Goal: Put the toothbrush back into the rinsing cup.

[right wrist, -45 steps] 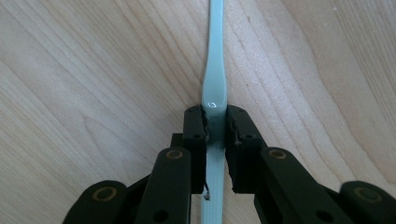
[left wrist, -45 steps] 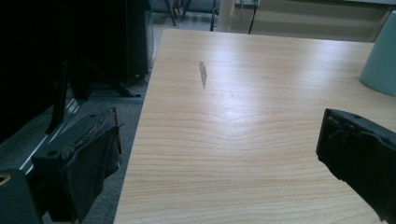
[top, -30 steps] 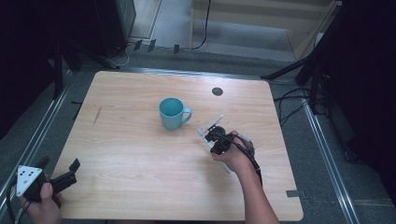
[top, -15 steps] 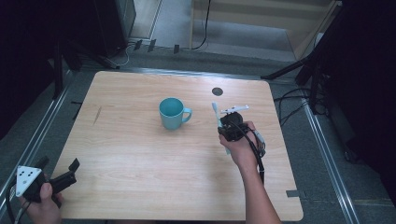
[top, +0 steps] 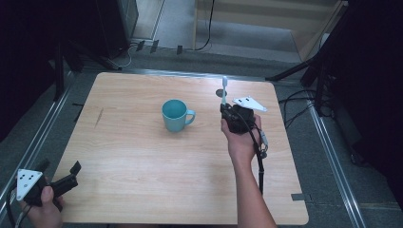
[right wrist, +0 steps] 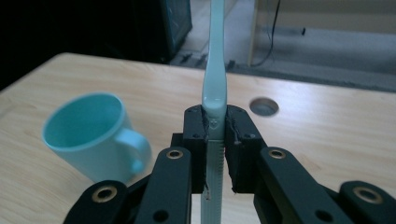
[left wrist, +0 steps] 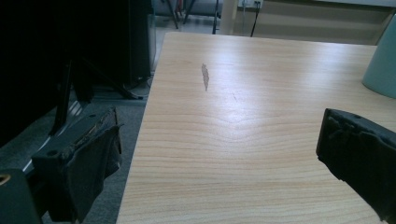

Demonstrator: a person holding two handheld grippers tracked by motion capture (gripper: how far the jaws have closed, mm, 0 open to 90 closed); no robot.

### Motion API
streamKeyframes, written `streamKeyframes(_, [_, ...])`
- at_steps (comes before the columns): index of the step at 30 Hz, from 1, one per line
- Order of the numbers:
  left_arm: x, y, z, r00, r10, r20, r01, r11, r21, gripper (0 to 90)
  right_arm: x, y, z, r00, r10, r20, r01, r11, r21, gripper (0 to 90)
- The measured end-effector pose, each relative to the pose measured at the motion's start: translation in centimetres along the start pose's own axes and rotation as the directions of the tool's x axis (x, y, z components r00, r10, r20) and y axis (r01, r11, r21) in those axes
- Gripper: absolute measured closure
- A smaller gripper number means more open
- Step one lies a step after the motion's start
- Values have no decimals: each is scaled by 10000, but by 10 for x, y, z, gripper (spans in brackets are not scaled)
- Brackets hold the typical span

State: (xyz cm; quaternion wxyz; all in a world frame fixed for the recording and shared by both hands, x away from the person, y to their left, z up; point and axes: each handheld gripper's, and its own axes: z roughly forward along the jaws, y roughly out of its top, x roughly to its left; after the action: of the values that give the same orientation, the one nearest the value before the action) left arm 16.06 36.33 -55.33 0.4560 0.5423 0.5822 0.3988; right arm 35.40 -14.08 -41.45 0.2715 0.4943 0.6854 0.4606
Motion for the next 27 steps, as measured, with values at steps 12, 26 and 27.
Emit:
streamKeyframes(12, [0,0,0,10000,-31,8,31,10000,-16,4,46,17,13,9927,-825,-883,663,9827,-1731,800])
streamKeyframes(26, [0,0,0,10000,-1,52,2,10000,-34,4,78,12,56,9790,-694,-1916,211,9697,-2433,800])
streamKeyframes(27, [0,0,0,10000,-8,56,9,10000,-37,4,81,11,59,9782,-710,-1953,218,9698,-2430,800])
